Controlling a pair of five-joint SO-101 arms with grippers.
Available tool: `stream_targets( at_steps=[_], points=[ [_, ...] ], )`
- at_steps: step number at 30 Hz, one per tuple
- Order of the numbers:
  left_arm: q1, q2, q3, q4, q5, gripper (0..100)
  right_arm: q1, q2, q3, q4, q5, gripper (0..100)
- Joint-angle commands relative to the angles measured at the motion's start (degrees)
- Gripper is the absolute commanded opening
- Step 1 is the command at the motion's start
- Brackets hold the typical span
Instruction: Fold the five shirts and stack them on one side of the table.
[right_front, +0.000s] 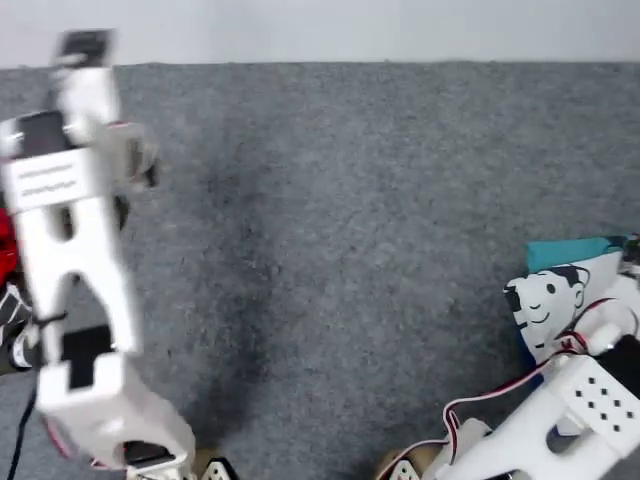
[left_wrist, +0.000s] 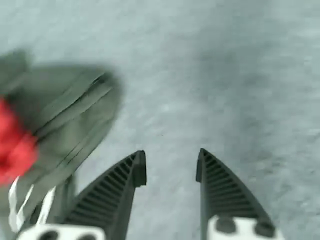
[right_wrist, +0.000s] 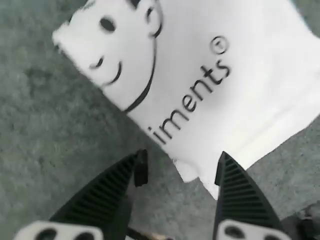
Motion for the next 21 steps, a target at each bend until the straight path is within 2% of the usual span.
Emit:
stream_targets(
  at_steps=[1,5,11,15,18,21],
  points=[
    [-13.10,-9.76,9.71,0.79,0.26,17,-0.31,-1.19,-2.55,3.12,5.01,22.6],
    [-28.31,-13.10,13.76,0.18,0.26,17,-0.31,-3.03,-2.55,4.70,8.26,22.6],
    [-46.77,-12.84,15.34,-5.19,0.62,17,-0.66,-15.96,-5.71,1.98,12.31,22.6],
    [-52.75,-12.57,20.00,-13.27,0.18,17,-0.66,-24.75,-7.74,1.36,12.48,22.6],
    [-56.97,-11.34,21.41,-24.70,0.53,17,-0.66,-28.00,-7.12,3.47,12.48,22.6],
    [-56.44,-7.82,22.29,-36.40,0.44,17,-0.66,-28.00,-4.66,4.18,12.48,22.6]
  ],
)
